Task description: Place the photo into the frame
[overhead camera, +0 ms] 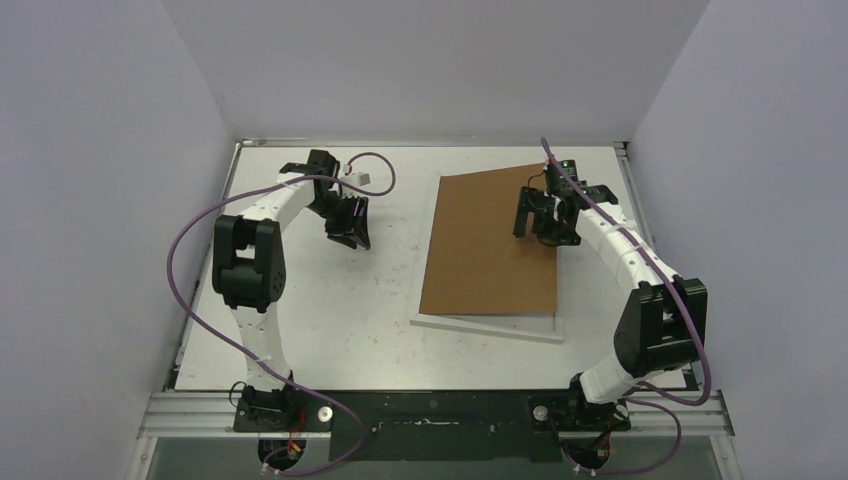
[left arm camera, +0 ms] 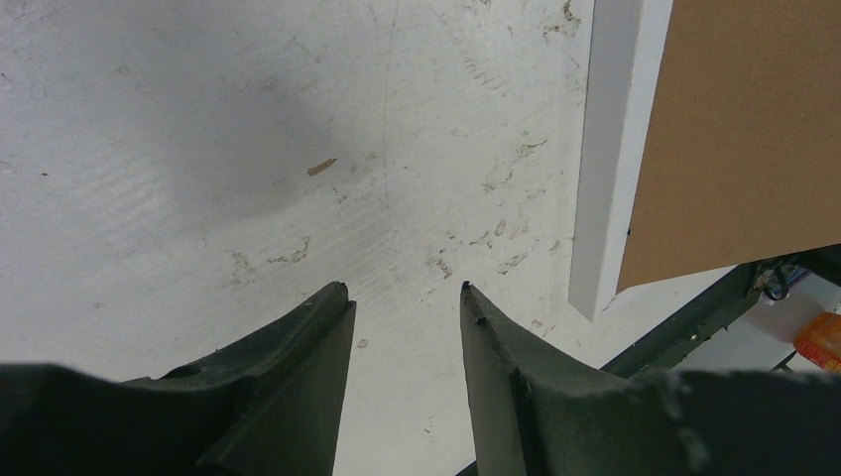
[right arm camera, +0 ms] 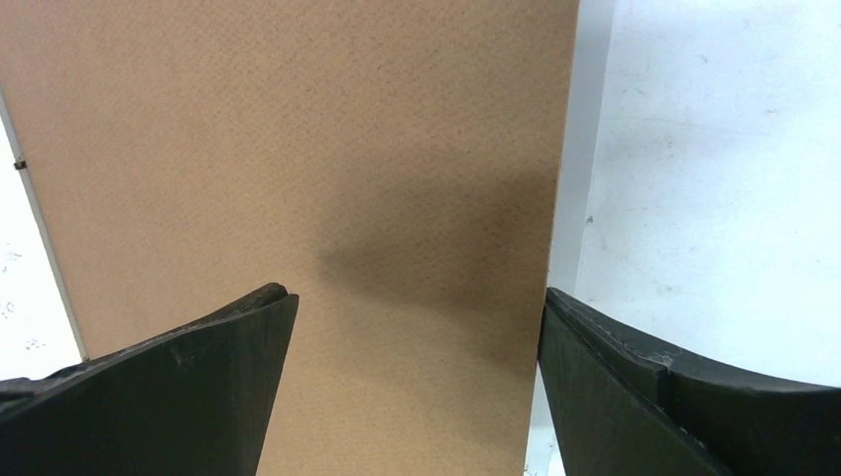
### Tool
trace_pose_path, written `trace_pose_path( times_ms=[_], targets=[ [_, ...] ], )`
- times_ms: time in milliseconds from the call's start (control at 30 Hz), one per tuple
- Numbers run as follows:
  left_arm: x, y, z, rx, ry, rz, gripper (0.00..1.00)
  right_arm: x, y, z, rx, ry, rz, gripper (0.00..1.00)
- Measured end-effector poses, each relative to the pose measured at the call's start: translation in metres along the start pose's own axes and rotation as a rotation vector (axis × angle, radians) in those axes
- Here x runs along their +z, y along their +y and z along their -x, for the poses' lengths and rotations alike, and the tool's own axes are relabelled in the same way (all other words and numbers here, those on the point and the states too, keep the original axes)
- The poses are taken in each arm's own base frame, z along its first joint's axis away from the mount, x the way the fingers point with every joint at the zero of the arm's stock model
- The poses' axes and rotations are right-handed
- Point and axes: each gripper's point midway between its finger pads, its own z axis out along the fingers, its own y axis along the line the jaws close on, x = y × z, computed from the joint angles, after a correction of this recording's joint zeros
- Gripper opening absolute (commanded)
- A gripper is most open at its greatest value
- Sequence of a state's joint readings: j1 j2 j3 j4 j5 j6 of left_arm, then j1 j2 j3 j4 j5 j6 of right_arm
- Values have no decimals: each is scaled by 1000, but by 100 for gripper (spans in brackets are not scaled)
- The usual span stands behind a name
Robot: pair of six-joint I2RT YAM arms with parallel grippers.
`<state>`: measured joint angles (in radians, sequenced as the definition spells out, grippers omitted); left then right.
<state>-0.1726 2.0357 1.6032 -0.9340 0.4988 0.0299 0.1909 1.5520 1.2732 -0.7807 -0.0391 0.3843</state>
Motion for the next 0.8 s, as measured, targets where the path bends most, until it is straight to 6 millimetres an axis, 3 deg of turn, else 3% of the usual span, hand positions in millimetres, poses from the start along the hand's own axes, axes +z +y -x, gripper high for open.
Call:
trace_pose_path(
  times_ms=[233,800],
  targets=[
    [0,-1,0,0,0,-3,41,0,-8,5,-14,-10,-57,90],
    [0,0,0,-3,0,-7,41,-3,1,15,-32,-49,-49,90]
  ],
)
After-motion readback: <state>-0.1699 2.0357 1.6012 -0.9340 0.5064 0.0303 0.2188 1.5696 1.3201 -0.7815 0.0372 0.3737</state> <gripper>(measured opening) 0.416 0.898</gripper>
